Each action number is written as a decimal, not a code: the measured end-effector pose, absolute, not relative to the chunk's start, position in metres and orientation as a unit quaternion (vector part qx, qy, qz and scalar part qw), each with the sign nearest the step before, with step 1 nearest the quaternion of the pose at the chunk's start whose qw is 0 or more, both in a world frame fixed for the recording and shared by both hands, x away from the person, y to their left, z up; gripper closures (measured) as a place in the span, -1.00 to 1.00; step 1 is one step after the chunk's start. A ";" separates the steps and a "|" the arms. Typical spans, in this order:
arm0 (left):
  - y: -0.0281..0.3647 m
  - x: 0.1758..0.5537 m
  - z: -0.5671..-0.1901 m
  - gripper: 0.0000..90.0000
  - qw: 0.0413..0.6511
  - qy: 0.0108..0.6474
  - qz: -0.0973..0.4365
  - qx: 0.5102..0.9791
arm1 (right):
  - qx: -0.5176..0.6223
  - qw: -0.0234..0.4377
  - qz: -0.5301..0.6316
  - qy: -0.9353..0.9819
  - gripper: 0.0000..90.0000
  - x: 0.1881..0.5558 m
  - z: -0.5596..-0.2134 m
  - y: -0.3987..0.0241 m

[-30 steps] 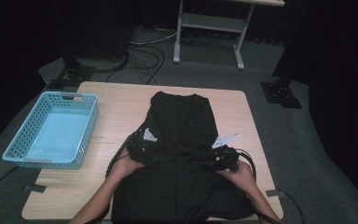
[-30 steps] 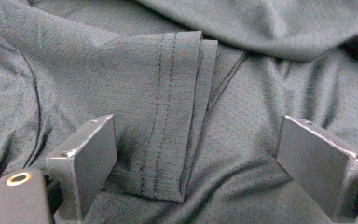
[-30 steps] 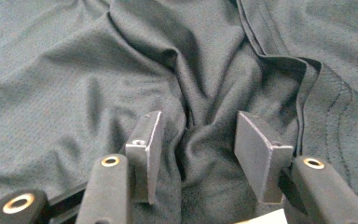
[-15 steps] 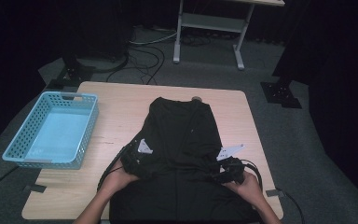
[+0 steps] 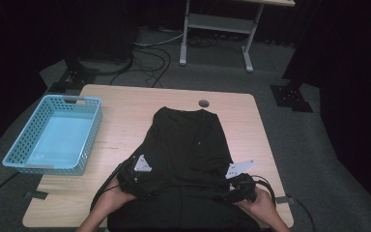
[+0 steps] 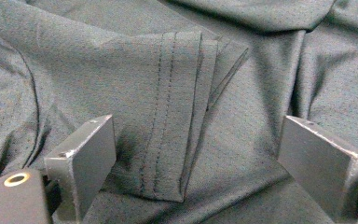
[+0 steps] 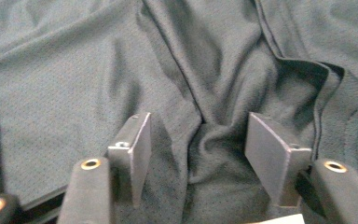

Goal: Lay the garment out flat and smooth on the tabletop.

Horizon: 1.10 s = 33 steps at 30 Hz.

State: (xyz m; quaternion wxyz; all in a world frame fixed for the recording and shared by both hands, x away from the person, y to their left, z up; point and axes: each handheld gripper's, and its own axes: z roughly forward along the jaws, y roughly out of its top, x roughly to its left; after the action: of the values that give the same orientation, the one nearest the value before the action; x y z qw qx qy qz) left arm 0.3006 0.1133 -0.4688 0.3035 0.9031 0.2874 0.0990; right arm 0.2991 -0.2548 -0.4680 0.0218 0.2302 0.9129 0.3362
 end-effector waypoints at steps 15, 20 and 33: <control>0.086 0.351 -0.457 -0.78 0.336 0.276 0.114 0.893 | 0.271 0.054 0.359 0.891 -0.13 0.358 -0.442 -0.255; 0.081 0.364 -0.467 -0.78 0.328 0.278 0.098 0.897 | 0.280 0.052 0.336 0.898 -0.10 0.370 -0.456 -0.250; 0.089 0.344 -0.473 -0.78 0.330 0.278 0.107 0.895 | 0.267 0.054 0.335 0.902 -0.11 0.348 -0.468 -0.255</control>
State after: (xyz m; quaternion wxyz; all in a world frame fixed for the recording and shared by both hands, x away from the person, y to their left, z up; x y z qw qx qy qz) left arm 0.3437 0.0891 -0.4725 0.3304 0.8955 0.2784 0.1071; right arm 0.3484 -0.2553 -0.4682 0.0545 0.2672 0.9019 0.3349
